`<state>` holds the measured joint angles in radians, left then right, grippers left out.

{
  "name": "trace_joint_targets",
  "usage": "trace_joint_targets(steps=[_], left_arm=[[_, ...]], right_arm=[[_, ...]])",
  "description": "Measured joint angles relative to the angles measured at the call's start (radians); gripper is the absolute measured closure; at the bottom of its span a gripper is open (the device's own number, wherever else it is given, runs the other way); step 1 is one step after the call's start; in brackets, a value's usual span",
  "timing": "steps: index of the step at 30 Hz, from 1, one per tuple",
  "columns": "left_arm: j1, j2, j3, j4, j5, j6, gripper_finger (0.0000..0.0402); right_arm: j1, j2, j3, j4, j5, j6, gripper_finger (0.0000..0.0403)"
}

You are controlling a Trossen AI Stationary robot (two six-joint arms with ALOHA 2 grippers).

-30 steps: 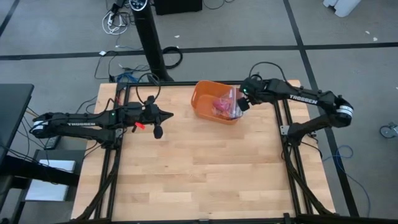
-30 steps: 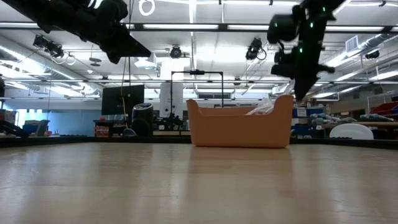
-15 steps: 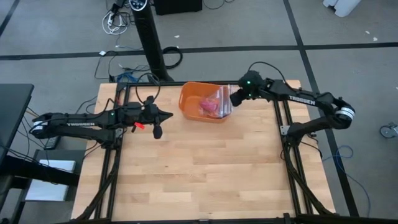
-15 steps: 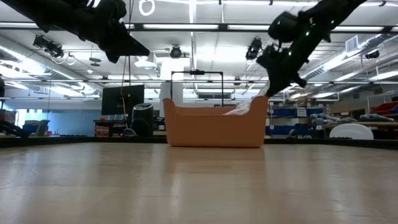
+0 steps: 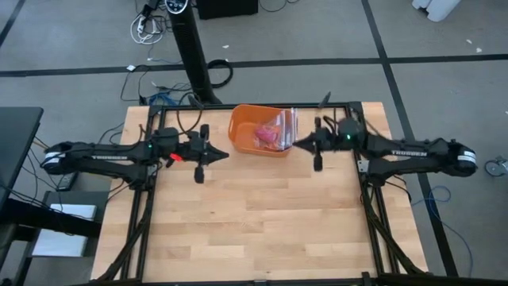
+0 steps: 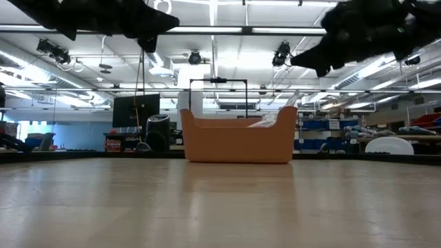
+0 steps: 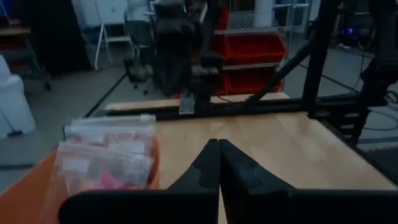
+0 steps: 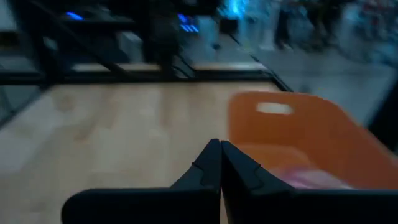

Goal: Roll bandage
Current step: Return to Home Position

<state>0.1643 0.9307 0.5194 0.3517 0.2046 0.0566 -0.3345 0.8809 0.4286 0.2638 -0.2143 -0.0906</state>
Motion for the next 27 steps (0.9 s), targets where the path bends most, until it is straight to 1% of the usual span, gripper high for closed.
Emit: trace_joint_targets(steps=[2, 5, 7, 9, 12, 14, 17, 22, 25, 27], left_arm=[[-0.009, 0.008, -0.004, 0.011, 0.007, 0.023, 0.0395], [-0.044, -0.040, -0.063, 0.012, 0.015, 0.045, 0.0395], [-0.053, -0.089, -0.136, 0.038, 0.000, 0.045, 0.0395], [-0.053, -0.128, -0.221, 0.110, -0.016, 0.024, 0.0395], [-0.036, -0.179, -0.324, 0.189, -0.006, -0.006, 0.0395], [-0.020, -0.235, -0.370, 0.195, -0.004, -0.010, 0.0395], [0.004, -0.343, -0.425, 0.127, -0.012, -0.037, 0.0395], [0.018, -0.591, -0.490, 0.040, -0.036, -0.054, 0.0395], [0.026, -0.722, -0.503, -0.047, -0.037, -0.046, 0.0395], [0.038, -0.796, -0.507, -0.151, -0.040, -0.061, 0.0395]], right_arm=[[0.027, 0.000, -0.094, 0.153, -0.032, 0.020, 0.0403], [0.066, -0.001, -0.203, 0.281, -0.041, 0.037, 0.0403], [0.088, -0.008, -0.272, 0.359, -0.042, 0.038, 0.0403], [0.104, -0.029, -0.335, 0.451, -0.041, 0.036, 0.0403], [0.118, -0.071, -0.421, 0.564, -0.029, 0.036, 0.0403], [0.126, -0.113, -0.418, 0.522, -0.029, 0.037, 0.0403], [0.126, -0.178, -0.419, 0.424, -0.012, 0.029, 0.0403], [0.134, -0.314, -0.419, 0.285, -0.010, 0.033, 0.0403], [0.139, -0.413, -0.419, 0.185, 0.003, 0.019, 0.0403], [0.139, -0.486, -0.420, 0.092, 0.027, 0.019, 0.0403]])
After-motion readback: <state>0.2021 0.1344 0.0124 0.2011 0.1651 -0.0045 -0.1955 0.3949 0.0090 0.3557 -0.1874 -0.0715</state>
